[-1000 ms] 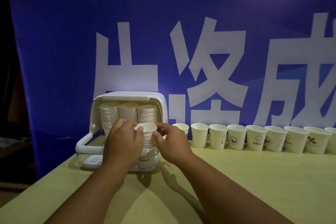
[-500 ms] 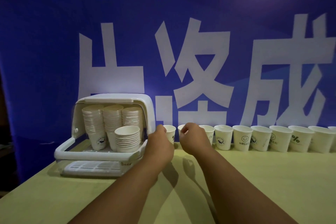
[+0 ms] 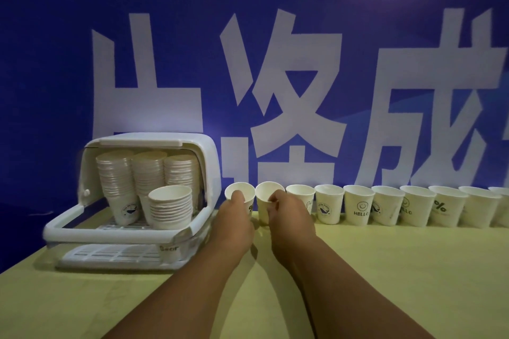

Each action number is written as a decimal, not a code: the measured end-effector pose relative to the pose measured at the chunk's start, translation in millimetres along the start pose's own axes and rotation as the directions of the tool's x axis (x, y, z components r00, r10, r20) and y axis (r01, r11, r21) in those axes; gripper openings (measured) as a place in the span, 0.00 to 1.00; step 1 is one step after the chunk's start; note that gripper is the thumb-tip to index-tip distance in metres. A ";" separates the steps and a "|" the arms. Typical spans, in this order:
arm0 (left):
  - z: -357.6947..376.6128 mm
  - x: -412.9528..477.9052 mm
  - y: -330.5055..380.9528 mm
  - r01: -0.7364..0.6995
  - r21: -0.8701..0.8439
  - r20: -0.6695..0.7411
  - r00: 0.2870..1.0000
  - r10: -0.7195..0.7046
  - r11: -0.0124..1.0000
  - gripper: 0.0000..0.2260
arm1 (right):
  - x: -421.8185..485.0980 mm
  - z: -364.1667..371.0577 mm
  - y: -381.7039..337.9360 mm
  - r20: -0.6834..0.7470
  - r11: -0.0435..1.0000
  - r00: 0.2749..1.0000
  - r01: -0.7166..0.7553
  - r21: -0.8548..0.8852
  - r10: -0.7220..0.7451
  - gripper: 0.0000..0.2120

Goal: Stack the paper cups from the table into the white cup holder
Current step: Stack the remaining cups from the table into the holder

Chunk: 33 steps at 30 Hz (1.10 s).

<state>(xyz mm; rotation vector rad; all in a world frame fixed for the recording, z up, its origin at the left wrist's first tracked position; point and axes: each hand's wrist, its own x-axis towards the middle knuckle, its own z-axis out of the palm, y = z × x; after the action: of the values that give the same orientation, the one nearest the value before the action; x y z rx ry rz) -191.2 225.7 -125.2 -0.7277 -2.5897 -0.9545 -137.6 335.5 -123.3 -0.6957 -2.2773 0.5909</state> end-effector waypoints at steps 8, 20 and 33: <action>-42.9 -12.3 22.1 -0.078 -0.062 -0.228 0.972 0.062 0.995 0.07 | 3.2 -32.3 -18.3 -0.116 0.982 0.992 0.078 0.171 -0.058 0.10; -142.1 -28.0 -20.9 -0.251 -0.131 -0.405 0.896 0.180 0.959 0.09 | -1.7 -65.8 -87.7 -0.164 0.875 0.970 0.231 0.425 -0.177 0.05; -147.2 -23.2 -95.8 -0.179 -0.082 -0.302 0.942 0.147 0.980 0.07 | -25.7 -50.0 -129.5 -0.209 0.767 0.954 0.299 0.568 -0.217 0.03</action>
<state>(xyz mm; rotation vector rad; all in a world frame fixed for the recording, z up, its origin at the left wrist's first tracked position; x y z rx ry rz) -211.1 56.6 -76.2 -0.7501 -2.1981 -1.0684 -126.4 232.6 -27.2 -0.0964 -1.8546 1.0249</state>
